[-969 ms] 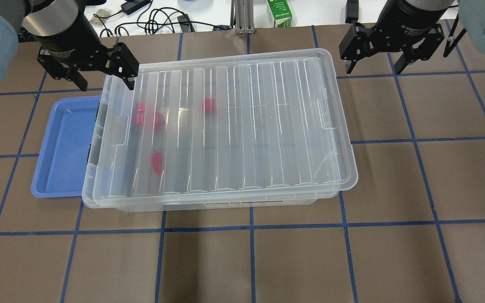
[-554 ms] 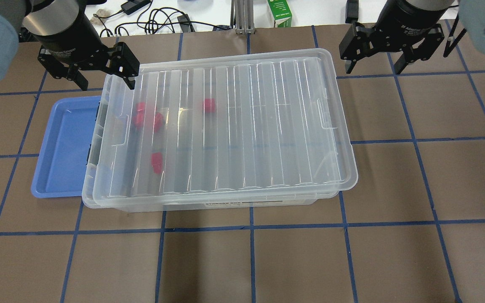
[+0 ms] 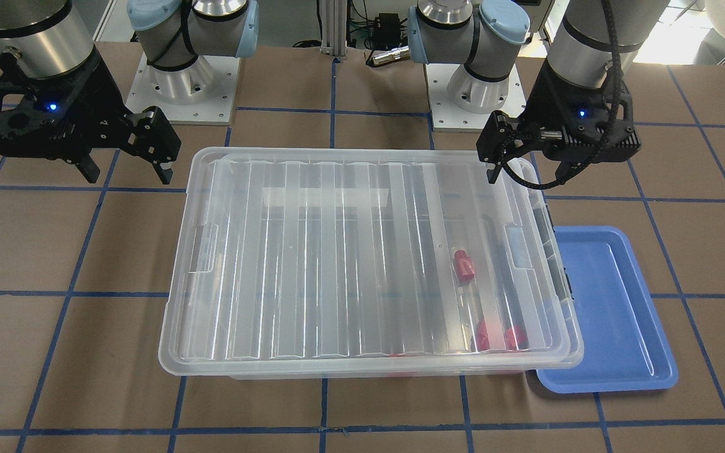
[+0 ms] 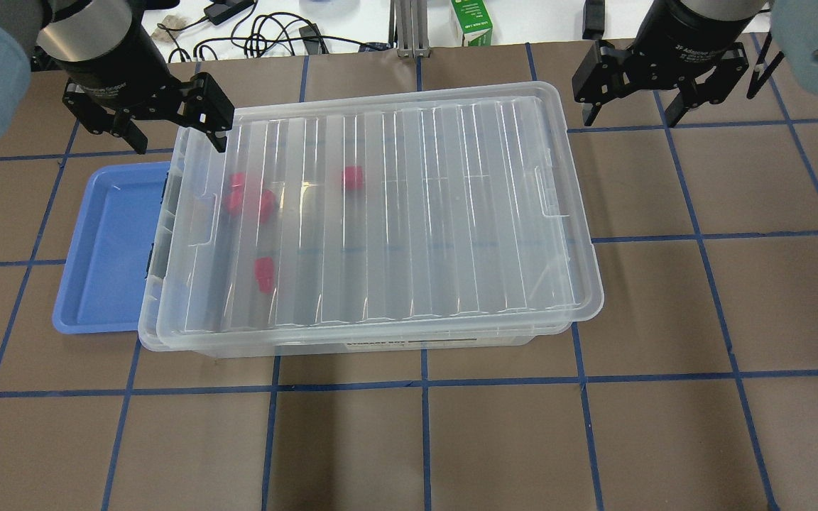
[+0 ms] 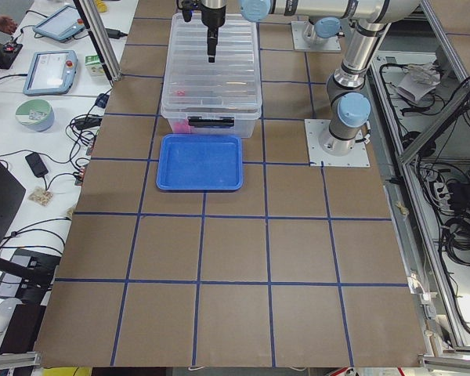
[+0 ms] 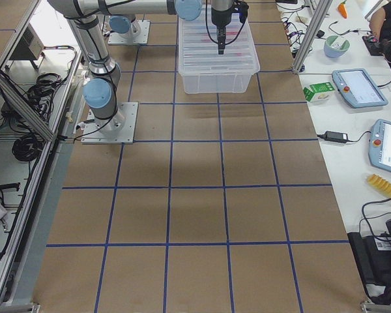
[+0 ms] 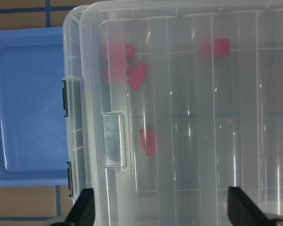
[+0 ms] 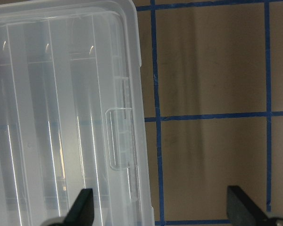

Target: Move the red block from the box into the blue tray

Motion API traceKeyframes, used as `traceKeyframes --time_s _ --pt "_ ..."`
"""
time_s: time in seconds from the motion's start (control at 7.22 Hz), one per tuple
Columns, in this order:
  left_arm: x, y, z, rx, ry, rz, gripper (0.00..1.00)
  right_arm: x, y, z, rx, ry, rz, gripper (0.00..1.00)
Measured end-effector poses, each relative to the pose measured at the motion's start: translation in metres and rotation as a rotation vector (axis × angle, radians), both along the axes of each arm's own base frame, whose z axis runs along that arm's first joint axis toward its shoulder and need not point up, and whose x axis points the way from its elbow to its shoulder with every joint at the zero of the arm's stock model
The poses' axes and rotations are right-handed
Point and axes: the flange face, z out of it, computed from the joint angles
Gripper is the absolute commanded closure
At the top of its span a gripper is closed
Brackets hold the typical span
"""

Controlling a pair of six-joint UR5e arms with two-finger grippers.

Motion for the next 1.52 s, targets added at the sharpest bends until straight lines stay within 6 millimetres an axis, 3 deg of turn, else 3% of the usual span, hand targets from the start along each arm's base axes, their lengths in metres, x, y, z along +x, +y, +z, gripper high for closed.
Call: traceKeyframes --time_s 0.28,0.55,0.83,1.52 --pt "0.0 0.001 -0.003 0.005 -0.001 -0.004 0.0 0.001 -0.003 -0.031 0.021 -0.001 0.005 0.0" --pt "0.0 0.001 -0.002 0.005 -0.001 -0.007 0.0 0.001 -0.011 -0.095 0.008 0.001 0.015 0.0" --pt "0.0 0.001 -0.001 0.002 -0.001 -0.007 0.0 0.002 -0.008 -0.137 -0.005 0.003 0.019 0.0" --pt "0.002 0.002 0.008 -0.014 0.001 -0.004 0.0 0.002 -0.004 -0.159 0.023 0.013 0.028 0.0"
